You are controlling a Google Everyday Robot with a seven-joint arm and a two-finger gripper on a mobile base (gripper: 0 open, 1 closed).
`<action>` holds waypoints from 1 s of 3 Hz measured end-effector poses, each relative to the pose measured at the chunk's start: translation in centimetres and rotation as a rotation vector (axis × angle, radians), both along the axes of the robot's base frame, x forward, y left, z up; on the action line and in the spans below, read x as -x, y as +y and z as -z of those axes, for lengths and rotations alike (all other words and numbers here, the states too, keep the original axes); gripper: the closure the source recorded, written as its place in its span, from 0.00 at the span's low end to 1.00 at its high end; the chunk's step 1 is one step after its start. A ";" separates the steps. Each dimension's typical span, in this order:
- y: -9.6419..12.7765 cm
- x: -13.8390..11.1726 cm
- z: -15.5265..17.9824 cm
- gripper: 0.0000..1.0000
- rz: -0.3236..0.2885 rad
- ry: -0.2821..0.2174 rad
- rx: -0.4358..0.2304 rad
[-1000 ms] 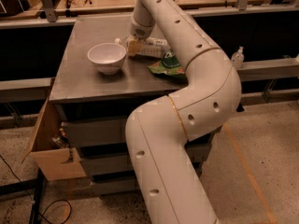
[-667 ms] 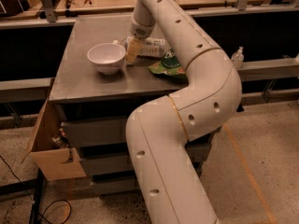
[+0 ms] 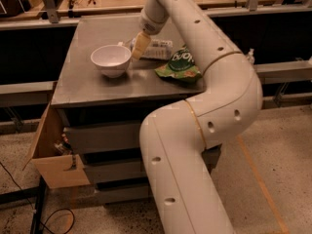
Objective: Knock blue plastic bottle over
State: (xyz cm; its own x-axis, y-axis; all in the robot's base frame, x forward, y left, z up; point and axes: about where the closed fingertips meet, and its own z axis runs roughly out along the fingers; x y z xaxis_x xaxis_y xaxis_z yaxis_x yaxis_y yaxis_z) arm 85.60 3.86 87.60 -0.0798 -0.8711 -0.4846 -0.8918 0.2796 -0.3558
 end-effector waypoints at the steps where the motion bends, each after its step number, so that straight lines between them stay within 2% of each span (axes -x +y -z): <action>1: -4.6 -2.6 -6.6 0.00 0.152 -0.142 -0.254; 2: -10.6 -5.3 -11.7 0.00 0.317 -0.303 -0.416; 3: -11.0 -6.5 -14.1 0.00 0.348 -0.379 -0.477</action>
Offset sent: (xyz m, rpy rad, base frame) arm 0.0773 -0.2095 0.2345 0.7351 -0.7694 -0.5928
